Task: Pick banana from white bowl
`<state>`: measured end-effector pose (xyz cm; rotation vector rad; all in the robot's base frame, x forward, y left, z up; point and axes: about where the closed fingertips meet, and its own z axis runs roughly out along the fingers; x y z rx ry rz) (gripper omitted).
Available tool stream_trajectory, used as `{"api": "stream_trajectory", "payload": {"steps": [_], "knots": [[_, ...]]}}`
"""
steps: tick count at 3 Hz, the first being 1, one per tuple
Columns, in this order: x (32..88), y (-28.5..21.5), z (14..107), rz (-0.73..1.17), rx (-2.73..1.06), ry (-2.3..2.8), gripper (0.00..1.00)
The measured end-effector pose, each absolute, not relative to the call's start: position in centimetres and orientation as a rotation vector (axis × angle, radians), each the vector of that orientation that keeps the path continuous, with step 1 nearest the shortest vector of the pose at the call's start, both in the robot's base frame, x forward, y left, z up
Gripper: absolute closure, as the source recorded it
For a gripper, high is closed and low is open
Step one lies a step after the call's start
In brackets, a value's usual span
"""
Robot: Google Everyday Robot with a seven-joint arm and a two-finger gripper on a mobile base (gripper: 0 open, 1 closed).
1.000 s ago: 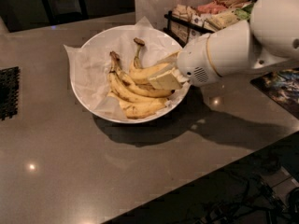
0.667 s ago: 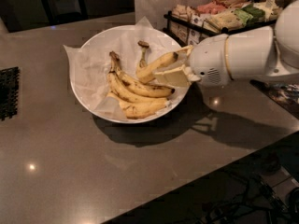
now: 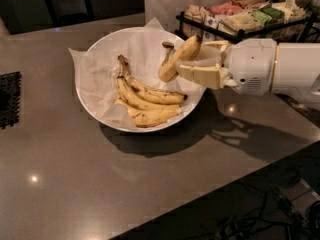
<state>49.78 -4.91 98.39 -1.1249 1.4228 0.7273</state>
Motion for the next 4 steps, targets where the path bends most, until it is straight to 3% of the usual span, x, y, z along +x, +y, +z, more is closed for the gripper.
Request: {"api": "stream_trajectory", "payload": {"steps": [4], "knots": [[43.5,-5.8,106.1,0.805,-1.221,0.836,1.0]]}}
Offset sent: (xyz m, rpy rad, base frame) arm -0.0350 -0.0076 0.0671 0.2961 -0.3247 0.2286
